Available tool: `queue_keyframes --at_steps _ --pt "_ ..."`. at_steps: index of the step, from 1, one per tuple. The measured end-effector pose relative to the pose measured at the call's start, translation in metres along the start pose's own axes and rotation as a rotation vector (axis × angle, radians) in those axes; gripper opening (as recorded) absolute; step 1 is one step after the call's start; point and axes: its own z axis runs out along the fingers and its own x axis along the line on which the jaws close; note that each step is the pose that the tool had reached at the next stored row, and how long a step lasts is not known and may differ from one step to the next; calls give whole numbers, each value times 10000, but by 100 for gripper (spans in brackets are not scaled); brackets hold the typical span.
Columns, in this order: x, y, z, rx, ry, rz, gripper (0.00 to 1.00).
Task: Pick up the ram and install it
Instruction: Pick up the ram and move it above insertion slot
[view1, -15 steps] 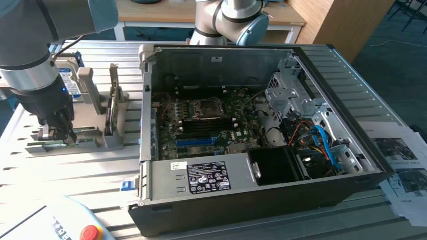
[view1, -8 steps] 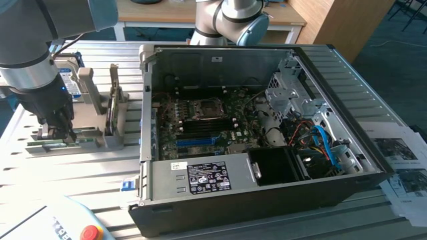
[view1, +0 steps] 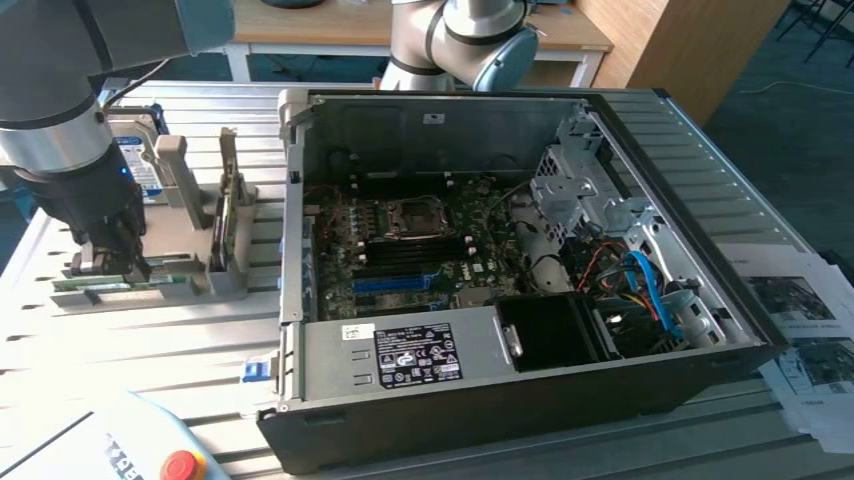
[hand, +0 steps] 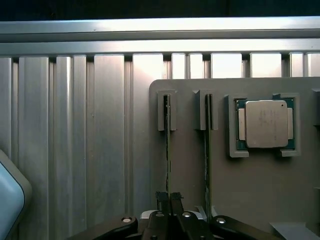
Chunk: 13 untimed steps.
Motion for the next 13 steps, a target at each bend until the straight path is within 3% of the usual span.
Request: queue_keyframes --at_steps 13 --pt "4 2 -125 1 0 0 12"
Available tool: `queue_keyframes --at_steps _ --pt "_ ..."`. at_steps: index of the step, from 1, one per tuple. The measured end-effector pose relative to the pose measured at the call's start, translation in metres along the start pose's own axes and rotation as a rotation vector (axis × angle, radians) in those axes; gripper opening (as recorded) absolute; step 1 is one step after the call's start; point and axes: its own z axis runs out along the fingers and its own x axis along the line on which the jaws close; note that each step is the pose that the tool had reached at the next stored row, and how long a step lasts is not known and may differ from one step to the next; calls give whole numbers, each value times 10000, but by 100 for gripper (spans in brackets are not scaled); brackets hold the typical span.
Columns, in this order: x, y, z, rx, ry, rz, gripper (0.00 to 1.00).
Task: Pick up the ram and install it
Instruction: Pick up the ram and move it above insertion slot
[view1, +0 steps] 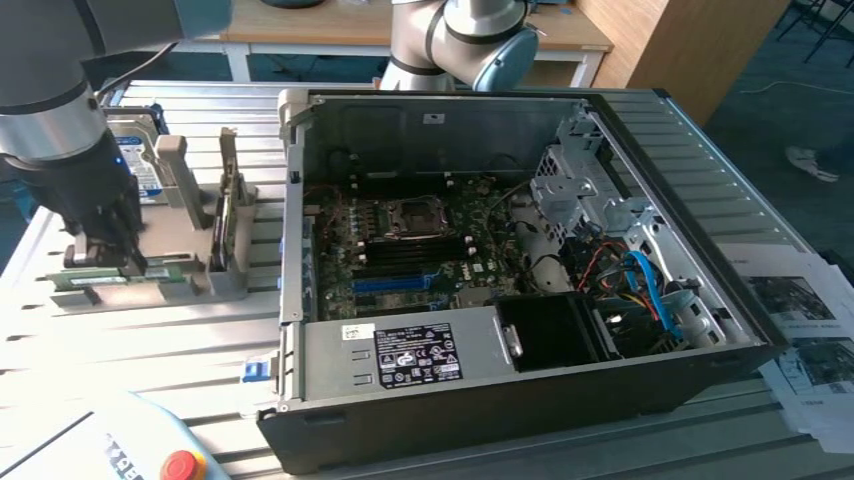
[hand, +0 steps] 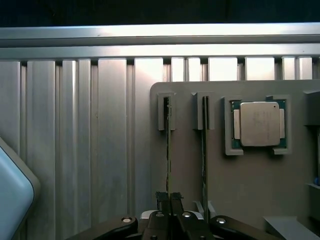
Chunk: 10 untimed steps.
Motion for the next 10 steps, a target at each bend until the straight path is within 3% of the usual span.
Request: queue_keyframes --at_steps 10 --pt "3 1 -101 -1 1 0 12"
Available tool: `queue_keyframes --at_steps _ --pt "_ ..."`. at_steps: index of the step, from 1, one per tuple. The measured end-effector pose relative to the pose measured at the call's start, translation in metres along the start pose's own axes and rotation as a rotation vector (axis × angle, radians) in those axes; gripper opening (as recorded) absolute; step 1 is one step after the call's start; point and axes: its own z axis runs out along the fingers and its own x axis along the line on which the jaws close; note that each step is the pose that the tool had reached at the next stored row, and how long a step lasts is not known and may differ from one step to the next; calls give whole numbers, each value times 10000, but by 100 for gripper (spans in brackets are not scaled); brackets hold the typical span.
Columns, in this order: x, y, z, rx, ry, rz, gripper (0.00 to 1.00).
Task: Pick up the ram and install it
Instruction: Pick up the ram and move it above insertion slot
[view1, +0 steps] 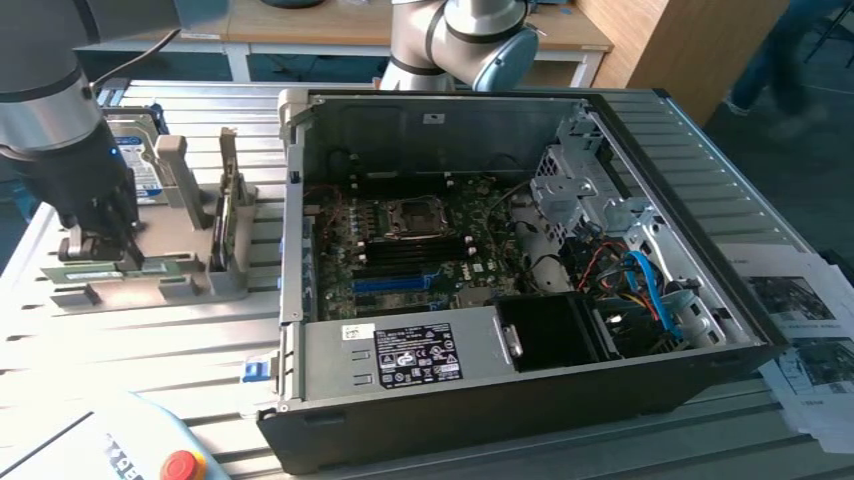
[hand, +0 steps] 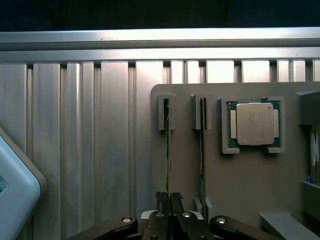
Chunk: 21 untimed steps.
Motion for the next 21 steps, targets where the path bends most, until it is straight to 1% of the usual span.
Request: queue_keyframes --at_steps 10,17,21 --pt "5 2 -147 0 0 0 12" --pt "9 3 -280 0 0 0 12" --pt "12 5 -377 0 0 0 12"
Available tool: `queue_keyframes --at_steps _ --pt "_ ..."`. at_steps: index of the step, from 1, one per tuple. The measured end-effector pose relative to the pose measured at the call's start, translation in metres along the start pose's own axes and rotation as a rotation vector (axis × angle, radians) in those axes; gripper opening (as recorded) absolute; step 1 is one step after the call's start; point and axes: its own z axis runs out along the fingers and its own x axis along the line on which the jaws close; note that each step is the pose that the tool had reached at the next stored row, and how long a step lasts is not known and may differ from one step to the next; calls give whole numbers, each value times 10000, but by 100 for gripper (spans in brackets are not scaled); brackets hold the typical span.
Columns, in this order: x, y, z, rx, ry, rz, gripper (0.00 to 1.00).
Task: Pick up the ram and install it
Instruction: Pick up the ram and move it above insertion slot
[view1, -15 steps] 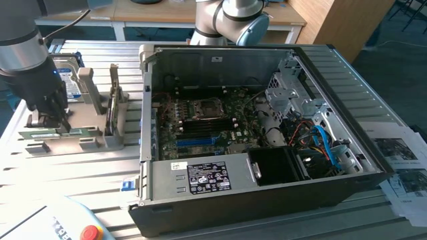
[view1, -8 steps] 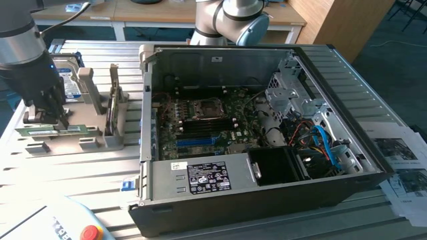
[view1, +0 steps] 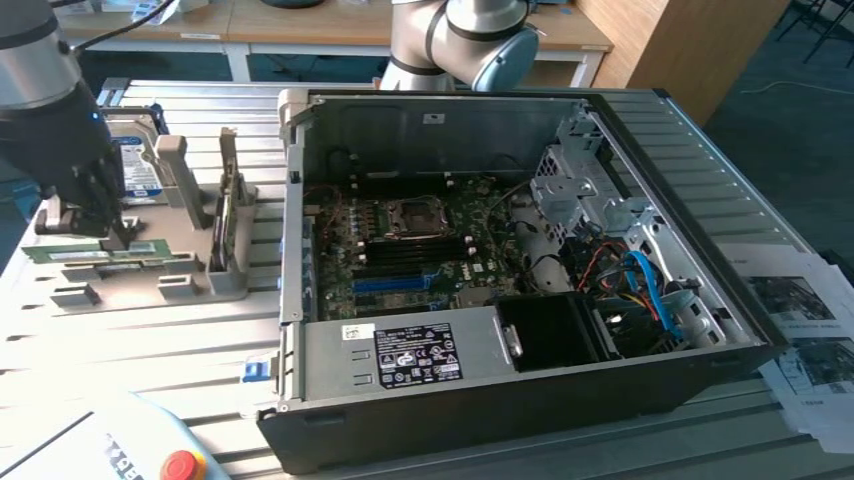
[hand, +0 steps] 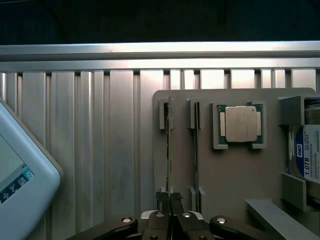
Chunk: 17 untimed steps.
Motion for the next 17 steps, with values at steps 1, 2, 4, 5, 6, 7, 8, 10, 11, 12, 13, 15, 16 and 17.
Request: queue_keyframes --at_steps 1,2,4,5,6,7,8,10,11,12,13,15,16,17 --pt "1 0 -26 -1 1 0 12" --pt "2 1 -51 0 0 0 12" --pt "3 1 -102 -1 0 0 12" --pt "4 1 -126 -1 0 0 12" --pt "5 2 -150 0 0 0 12" --pt "6 2 -176 0 0 0 12" --pt "7 2 -199 0 0 0 12" --pt "8 3 -244 0 0 0 12" --pt "9 3 -266 0 0 0 12" --pt "9 3 -288 -2 -1 0 12" --pt "10 4 -310 -1 -1 0 12" --pt "11 4 -353 0 1 0 12" --pt "12 4 -374 0 0 0 12" --pt "13 5 -397 0 0 0 12"
